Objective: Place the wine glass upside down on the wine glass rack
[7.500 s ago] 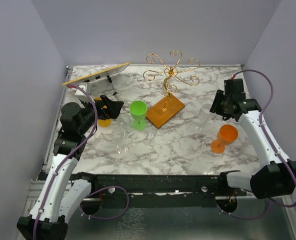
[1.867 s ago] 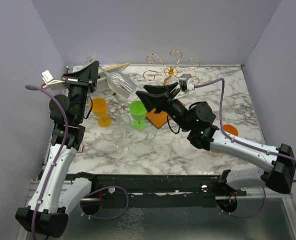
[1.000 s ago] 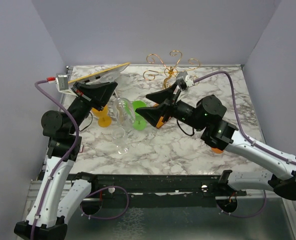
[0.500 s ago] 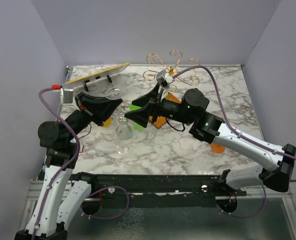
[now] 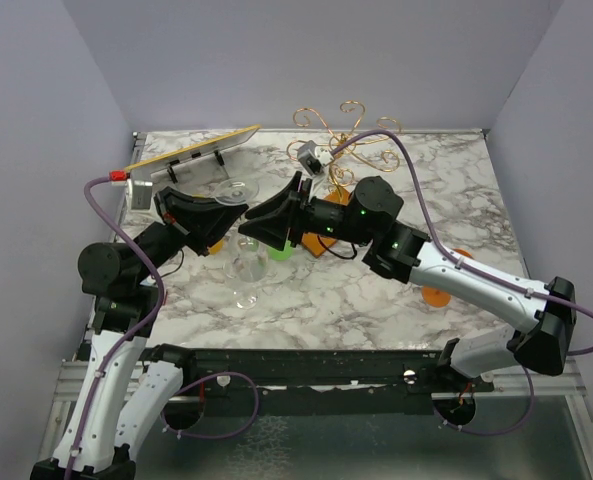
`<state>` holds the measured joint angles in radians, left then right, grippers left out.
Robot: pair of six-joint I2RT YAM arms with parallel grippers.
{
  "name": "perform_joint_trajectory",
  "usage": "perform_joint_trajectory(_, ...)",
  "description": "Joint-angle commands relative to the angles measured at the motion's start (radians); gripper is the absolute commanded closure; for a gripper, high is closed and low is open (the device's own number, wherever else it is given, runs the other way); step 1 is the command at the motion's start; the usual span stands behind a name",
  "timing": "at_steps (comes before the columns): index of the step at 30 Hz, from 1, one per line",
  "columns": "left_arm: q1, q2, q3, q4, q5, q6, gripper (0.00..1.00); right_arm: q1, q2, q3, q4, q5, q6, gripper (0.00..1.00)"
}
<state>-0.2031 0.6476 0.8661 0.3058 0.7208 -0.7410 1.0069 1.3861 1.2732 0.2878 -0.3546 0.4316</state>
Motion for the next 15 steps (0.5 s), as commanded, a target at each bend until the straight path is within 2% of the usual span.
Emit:
perform_joint_trajectory(1, 0.000, -0.025, -0.019, 0.053, 0.028, 0.000, 1.00, 0.006, 0.032, 0.011, 0.070, -0.025, 0.023, 0.55)
perform_joint_trajectory(8, 0.001, -0.035, -0.034, 0.055, 0.013, -0.001, 1.00, 0.006, 0.048, -0.005, 0.105, -0.060, 0.025, 0.71)
perform_joint_trajectory(13, 0.001, -0.037, -0.049, 0.055, -0.001, -0.001, 1.00, 0.006, 0.053, -0.033, 0.168, -0.104, 0.033, 0.78)
perform_joint_trajectory(15, 0.001, -0.037, -0.052, 0.055, -0.002, -0.004, 1.00, 0.006, 0.058, -0.035, 0.177, -0.112, 0.032, 0.88)
